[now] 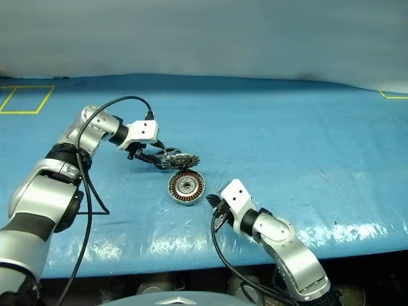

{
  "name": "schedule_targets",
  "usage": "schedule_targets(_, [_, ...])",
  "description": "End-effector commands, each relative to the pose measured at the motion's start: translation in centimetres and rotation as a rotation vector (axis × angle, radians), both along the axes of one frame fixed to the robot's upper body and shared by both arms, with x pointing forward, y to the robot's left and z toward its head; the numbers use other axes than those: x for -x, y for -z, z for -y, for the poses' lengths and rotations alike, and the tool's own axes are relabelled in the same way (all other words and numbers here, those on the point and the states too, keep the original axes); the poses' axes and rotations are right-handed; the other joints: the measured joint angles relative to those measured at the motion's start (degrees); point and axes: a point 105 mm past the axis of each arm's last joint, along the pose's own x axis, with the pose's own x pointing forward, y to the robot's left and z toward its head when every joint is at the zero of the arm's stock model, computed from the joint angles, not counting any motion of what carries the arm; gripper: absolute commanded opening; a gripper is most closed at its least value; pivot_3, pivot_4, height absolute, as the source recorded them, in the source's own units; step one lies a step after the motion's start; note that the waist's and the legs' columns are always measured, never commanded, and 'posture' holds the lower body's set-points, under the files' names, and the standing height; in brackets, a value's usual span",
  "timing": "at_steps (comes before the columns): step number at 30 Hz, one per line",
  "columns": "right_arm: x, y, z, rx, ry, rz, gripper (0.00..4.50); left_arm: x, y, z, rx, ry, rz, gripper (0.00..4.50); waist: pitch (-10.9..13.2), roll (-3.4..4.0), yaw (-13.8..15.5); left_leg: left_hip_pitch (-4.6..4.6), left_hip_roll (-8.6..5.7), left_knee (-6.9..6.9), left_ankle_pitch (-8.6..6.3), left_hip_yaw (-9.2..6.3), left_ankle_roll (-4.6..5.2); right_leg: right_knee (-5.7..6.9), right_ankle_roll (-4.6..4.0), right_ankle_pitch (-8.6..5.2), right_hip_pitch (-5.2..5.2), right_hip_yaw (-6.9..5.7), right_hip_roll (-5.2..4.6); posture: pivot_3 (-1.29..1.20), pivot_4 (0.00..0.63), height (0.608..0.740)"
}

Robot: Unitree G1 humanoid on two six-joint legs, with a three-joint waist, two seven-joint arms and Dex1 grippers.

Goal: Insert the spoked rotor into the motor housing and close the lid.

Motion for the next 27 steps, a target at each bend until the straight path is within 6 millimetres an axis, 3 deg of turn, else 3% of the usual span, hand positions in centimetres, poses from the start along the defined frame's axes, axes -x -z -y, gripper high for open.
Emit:
schedule_targets(1, [-0.4, -1.4, 0.1, -0.042, 0.047, 0.046, 0.00, -0.6, -1.2, 1.3, 0.082, -0.004, 0.034, 2.60, 0.01, -0.01, 0.02, -0.01, 0.00, 0.03, 0.00, 0.00, 0.01, 0.01, 0.01, 0.00, 0.00, 0.00, 0.00, 0.00, 0.150, 0.740])
schedule_targets(8, [-0.3, -1.0, 0.2, 0.002, 0.040, 0.044, 0.00, -0.3, -0.5, 1.4, 0.055, -0.002, -0.013, 2.60, 0.00, -0.01, -0.13, -0.08, 0.01, 0.23, -0.05, -0.01, 0.08, 0.03, 0.06, 0.05, 0.01, 0.01, 0.00, 0.00, 0.150, 0.740])
schedule_targets(14, [-0.7, -1.0, 0.2, 0.000, 0.060, 0.049, 0.00, 0.4, 1.9, 0.4, -0.070, -0.006, -0.070, 2.60, -0.02, -0.02, -0.10, -0.08, 0.00, 0.28, -0.05, -0.03, 0.08, 0.08, -0.03, 0.13, 0.03, 0.00, 0.00, 0.00, 0.150, 0.740])
schedule_targets(19, [-0.7, -1.0, 0.3, 0.002, 0.064, 0.050, 0.00, 0.4, 2.1, 1.2, -0.036, 0.009, -0.061, 2.60, -0.03, -0.03, -0.10, 0.03, 0.02, 0.30, -0.05, -0.01, 0.08, 0.08, 0.06, 0.16, 0.12, 0.02, 0.00, 0.00, 0.150, 0.740])
schedule_targets(23, [-0.8, -0.9, 0.3, 0.005, 0.068, 0.049, 0.00, 0.7, 2.6, 1.3, -0.041, 0.032, -0.055, 1.87, -0.12, -0.01, 0.05, 0.06, 0.02, 0.35, -0.05, -0.01, 0.09, 0.10, 0.04, 0.17, 0.16, 0.04, -0.01, 0.00, 0.150, 0.740])
schedule_targets(27, [-0.7, -1.0, 0.2, -0.002, 0.067, 0.048, 0.00, 1.0, 3.5, 0.9, -0.032, 0.027, -0.049, 1.63, -0.21, -0.02, 0.27, 0.15, 0.05, 0.36, -0.07, -0.03, 0.12, 0.10, -0.13, 0.07, 0.27, 0.05, -0.08, 0.00, 0.150, 0.740])
